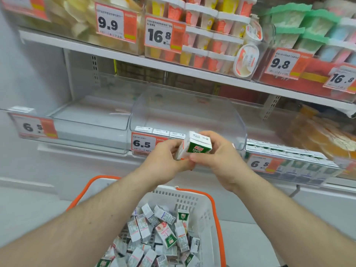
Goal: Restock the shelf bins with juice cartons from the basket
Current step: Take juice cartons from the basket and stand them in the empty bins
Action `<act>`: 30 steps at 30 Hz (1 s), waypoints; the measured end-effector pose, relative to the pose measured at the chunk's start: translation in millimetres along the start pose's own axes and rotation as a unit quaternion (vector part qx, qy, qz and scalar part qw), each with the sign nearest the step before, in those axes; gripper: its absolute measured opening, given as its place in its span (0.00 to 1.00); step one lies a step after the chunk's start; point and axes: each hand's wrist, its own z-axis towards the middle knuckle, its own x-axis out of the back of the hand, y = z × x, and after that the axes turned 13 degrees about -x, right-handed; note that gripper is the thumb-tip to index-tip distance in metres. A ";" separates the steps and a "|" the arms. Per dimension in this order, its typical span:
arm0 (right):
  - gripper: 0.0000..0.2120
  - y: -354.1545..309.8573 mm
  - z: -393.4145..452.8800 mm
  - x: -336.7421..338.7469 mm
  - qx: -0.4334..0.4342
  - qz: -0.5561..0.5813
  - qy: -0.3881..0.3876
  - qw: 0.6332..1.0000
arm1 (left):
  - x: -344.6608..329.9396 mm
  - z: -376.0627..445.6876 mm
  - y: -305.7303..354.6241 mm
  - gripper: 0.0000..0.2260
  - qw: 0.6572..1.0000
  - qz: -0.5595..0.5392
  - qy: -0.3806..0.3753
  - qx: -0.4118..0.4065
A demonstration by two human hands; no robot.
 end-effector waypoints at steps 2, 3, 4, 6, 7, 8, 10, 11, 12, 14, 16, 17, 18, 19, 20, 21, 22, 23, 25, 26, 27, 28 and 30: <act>0.28 -5.0 3.4 -10.8 0.040 -0.056 0.020 0.997 | 17.5 1.3 -3.9 0.15 1.000 0.015 0.007 -0.011; 0.29 -8.1 5.0 -15.3 0.057 -0.083 0.032 0.994 | 25.9 2.4 -4.8 0.15 1.000 0.019 0.013 -0.016; 0.29 -11.9 6.9 -19.8 0.070 -0.108 0.044 0.991 | 33.9 3.6 -5.1 0.15 0.999 0.021 0.021 -0.020; 0.28 -19.6 10.3 -29.0 0.081 -0.163 0.058 0.982 | 49.4 6.8 -5.5 0.16 0.999 0.035 0.028 -0.029; 0.28 -22.9 12.6 -34.6 0.079 -0.183 0.054 0.978 | 57.3 9.2 -6.3 0.16 0.998 0.048 0.027 -0.036; 0.27 -25.9 15.5 -41.6 0.073 -0.201 0.048 0.976 | 64.6 10.9 -6.9 0.15 0.996 0.068 0.024 -0.044; 0.20 -30.1 22.0 -57.2 0.061 -0.235 0.058 0.968 | 75.7 13.3 -7.2 0.15 0.990 0.121 0.015 -0.065; 0.16 -31.9 27.9 -64.1 0.060 -0.243 0.073 0.965 | 79.6 14.6 -8.0 0.14 0.987 0.141 0.017 -0.075; 0.14 -34.2 35.0 -69.8 0.061 -0.243 0.090 0.964 | 82.9 15.9 -8.9 0.14 0.985 0.150 0.024 -0.079; 0.14 -41.6 54.6 -74.5 0.038 -0.188 0.109 0.975 | 89.3 18.8 -8.4 0.14 0.984 0.151 0.058 -0.079; 0.13 -53.2 75.1 -72.1 -0.020 -0.098 0.111 0.989 | 98.5 23.8 -11.7 0.15 0.964 0.232 0.106 -0.081; 0.12 -59.5 84.9 -69.5 -0.047 -0.072 0.112 0.990 | 104.2 27.4 -16.3 0.18 0.937 0.313 0.129 -0.087; 0.11 -63.5 96.1 -67.0 -0.060 -0.072 0.116 0.989 | 109.7 30.2 -21.4 0.23 0.905 0.390 0.147 -0.084; 0.11 -66.4 106.1 -66.1 -0.056 -0.086 0.126 0.987 | 114.3 32.2 -27.2 0.28 0.881 0.442 0.153 -0.066; 0.10 -66.4 117.4 -66.8 -0.036 -0.118 0.145 0.982 | 117.0 33.7 -33.8 0.32 0.871 0.466 0.152 -0.041; 0.10 -65.2 128.9 -68.3 -0.006 -0.166 0.170 0.971 | 118.4 34.9 -41.2 0.36 0.870 0.470 0.149 -0.023; 0.10 -62.6 140.3 -71.0 0.019 -0.228 0.190 0.955 | 117.8 36.1 -48.1 0.38 0.872 0.468 0.142 -0.014; 0.12 -59.7 150.3 -75.1 0.031 -0.293 0.198 0.935 | 116.2 37.0 -54.3 0.39 0.874 0.467 0.134 -0.012; 0.13 -51.7 170.6 -85.0 0.012 -0.392 0.173 0.904 | 113.1 37.9 -63.5 0.35 0.875 0.468 0.127 -0.015; 0.14 -47.2 180.2 -89.9 -0.008 -0.418 0.147 0.896 | 112.1 37.6 -65.6 0.32 0.873 0.471 0.127 -0.016; 0.14 -43.2 188.6 -94.1 -0.028 -0.433 0.120 0.893 | 111.3 36.8 -66.1 0.31 0.870 0.477 0.125 -0.016; 0.13 -39.1 196.2 -97.4 -0.046 -0.440 0.092 0.892 | 111.0 35.8 -66.6 0.30 0.868 0.480 0.125 -0.018; 0.15 -34.8 204.4 -102.5 -0.079 -0.447 0.029 0.891 | 111.3 33.9 -66.1 0.31 0.867 0.482 0.124 -0.025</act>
